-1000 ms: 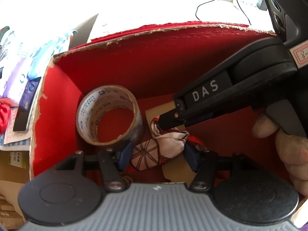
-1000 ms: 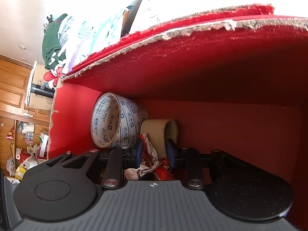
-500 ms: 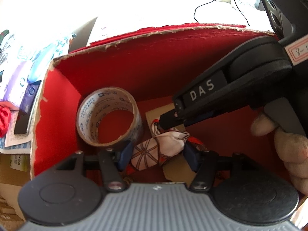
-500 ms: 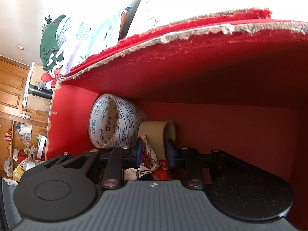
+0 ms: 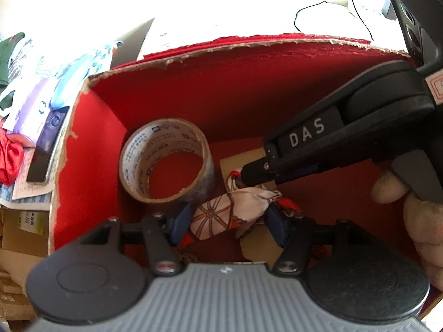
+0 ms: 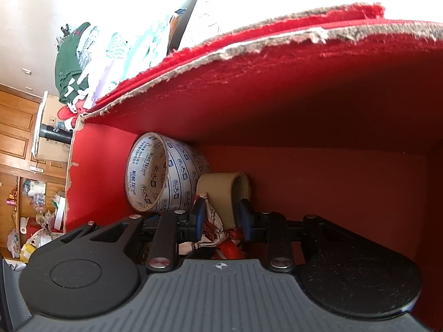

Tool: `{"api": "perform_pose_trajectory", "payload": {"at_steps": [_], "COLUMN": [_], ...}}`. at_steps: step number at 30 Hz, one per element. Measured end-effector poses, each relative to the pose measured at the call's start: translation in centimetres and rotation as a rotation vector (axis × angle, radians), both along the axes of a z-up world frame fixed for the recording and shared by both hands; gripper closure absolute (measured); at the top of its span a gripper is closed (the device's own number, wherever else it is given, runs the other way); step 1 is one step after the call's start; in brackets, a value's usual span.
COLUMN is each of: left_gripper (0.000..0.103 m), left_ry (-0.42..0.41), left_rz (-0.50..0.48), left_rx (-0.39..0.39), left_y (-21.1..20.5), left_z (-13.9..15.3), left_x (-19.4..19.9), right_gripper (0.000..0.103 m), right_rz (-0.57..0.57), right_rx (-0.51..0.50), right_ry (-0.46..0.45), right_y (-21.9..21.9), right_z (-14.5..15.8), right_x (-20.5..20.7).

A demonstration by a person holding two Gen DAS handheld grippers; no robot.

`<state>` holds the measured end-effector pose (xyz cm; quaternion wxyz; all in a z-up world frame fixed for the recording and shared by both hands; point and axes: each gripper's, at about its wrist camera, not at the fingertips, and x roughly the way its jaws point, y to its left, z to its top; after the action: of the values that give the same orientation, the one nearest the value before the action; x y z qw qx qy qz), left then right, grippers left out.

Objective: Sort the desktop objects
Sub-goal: 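Hold the strap down inside the box and open the right tool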

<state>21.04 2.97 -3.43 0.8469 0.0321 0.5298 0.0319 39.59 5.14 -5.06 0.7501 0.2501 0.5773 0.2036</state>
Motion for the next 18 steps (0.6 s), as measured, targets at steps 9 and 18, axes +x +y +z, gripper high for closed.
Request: {"api": "perform_pose_trajectory", "payload": {"at_steps": [9,18], "left_gripper": [0.038,0.037], "left_ry": [0.008,0.007], "left_rz": [0.015,0.013], "left_rx": [0.013,0.020], "left_y": [-0.7,-1.6], "left_z": [0.1,0.4], "left_x": [1.1,2.1], "right_gripper": [0.072,0.072], "right_rz": [-0.002,-0.007], "right_rx": [0.000,-0.012], "right_ry": [-0.002,-0.003], "right_y": [0.0,-0.2], "right_z": [-0.1,0.0], "right_x": [0.0,0.0]}}
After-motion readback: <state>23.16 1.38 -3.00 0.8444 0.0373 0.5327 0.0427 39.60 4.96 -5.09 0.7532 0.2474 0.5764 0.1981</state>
